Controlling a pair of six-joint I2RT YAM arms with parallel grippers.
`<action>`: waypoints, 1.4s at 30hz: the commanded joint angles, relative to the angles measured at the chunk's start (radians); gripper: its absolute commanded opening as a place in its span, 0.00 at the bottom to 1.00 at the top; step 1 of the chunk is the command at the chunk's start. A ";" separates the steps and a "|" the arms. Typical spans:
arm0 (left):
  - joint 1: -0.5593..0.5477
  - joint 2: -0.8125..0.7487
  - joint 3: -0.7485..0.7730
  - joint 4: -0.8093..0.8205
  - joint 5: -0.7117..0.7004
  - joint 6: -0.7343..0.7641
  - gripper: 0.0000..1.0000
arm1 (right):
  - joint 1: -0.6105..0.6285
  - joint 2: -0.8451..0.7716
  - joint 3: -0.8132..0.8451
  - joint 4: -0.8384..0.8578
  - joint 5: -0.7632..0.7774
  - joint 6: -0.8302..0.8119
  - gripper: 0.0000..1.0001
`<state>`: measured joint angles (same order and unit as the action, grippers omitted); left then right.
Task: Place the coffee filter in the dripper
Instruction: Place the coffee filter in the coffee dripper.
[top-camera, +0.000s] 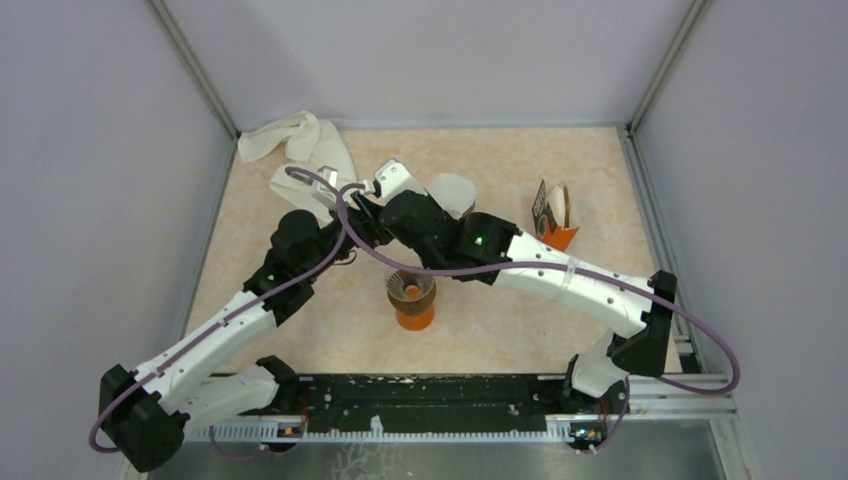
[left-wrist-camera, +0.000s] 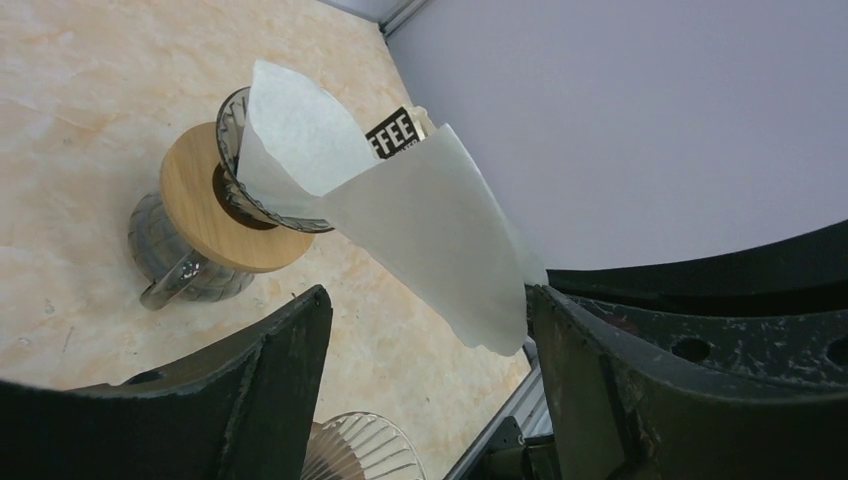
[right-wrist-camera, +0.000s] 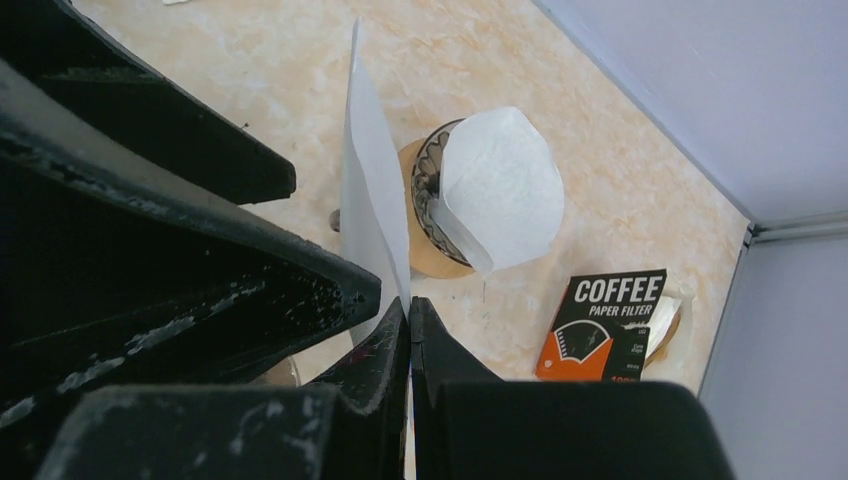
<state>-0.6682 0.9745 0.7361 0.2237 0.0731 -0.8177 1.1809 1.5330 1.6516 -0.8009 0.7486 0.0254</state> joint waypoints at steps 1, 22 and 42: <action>-0.008 -0.005 -0.009 -0.033 -0.060 0.027 0.77 | 0.020 -0.013 0.057 0.020 0.031 -0.005 0.00; -0.013 -0.010 0.027 -0.122 -0.061 0.074 0.56 | 0.020 -0.011 0.040 0.097 0.009 0.051 0.00; -0.057 0.021 0.046 -0.082 -0.087 0.047 0.06 | 0.021 -0.030 -0.026 0.152 0.121 0.027 0.00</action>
<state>-0.7124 0.9932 0.7387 0.1276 0.0036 -0.7746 1.1893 1.5326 1.6405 -0.7055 0.8028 0.0616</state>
